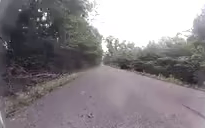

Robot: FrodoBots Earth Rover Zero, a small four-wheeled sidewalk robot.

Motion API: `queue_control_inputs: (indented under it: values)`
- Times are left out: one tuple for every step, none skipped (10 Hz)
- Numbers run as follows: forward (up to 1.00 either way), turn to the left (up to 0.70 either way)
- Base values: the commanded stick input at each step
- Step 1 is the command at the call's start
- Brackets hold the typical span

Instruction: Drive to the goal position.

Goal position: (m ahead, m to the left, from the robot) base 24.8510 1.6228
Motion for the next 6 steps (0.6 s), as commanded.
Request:
queue_control_inputs:
  values:
    - [0.70,0.00]
    - [0.70,0.00]
    - [0.70,0.00]
    - [0.70,0.00]
    - [0.70,0.00]
    - [0.70,0.00]
